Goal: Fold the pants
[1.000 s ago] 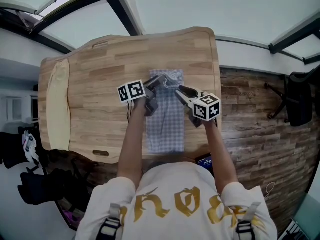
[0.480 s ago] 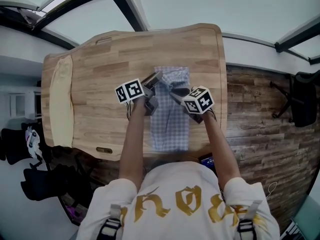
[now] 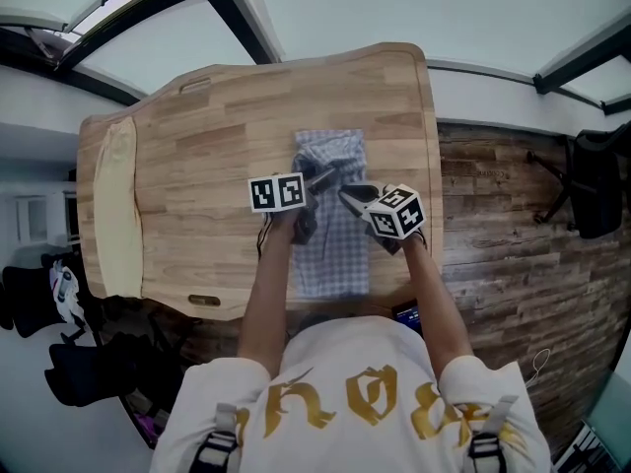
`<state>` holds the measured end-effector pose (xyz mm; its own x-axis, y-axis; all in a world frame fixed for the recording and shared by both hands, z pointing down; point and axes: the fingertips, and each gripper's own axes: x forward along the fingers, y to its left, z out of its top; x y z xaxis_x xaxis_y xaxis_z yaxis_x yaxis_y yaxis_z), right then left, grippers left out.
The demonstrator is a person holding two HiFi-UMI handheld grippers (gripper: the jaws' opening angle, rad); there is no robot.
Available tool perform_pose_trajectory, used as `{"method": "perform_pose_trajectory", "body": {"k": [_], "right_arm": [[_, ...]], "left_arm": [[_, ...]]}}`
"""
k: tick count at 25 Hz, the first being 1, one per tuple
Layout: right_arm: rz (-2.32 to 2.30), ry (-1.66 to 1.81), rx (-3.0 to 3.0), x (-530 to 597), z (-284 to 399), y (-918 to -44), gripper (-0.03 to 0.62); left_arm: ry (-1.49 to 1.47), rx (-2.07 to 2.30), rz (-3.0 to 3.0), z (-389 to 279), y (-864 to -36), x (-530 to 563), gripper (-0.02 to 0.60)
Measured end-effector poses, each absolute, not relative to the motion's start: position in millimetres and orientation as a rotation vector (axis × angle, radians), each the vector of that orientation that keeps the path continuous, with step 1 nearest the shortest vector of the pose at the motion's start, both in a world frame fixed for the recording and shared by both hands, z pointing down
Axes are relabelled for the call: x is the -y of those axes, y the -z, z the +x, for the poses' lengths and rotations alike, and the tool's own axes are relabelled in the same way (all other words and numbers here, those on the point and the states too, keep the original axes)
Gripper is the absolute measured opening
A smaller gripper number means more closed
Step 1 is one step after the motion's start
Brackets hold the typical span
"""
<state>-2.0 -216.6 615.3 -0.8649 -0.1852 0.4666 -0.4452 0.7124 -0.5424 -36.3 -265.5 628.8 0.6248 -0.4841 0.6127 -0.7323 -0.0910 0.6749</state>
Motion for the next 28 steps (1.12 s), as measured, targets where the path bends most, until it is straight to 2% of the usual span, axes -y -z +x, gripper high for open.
{"method": "perform_pose_trajectory", "body": {"k": [5, 7, 9, 17, 23, 28], "right_arm": [[0.527, -0.939, 2.55, 215, 6, -611, 0.057], [0.534, -0.92, 2.56, 213, 4, -609, 0.055], [0.522, -0.882, 2.567, 209, 1, -608, 0.054], [0.542, -0.733, 2.564, 227, -15, -608, 0.052], [0.738, -0.652, 2.478, 273, -15, -625, 0.053], [0.921, -0.612, 2.504, 320, -3, -611, 0.054]], "left_arm": [[-0.47, 1.037, 1.678, -32, -657, 261, 0.263], [-0.481, 1.058, 1.627, -38, -665, 261, 0.156], [-0.439, 1.062, 1.621, -41, -661, 264, 0.123], [-0.146, 1.065, 1.655, -51, -610, 311, 0.114], [0.103, 1.054, 1.623, -60, -597, 335, 0.114], [0.087, 1.102, 1.693, -66, -588, 332, 0.115]]}}
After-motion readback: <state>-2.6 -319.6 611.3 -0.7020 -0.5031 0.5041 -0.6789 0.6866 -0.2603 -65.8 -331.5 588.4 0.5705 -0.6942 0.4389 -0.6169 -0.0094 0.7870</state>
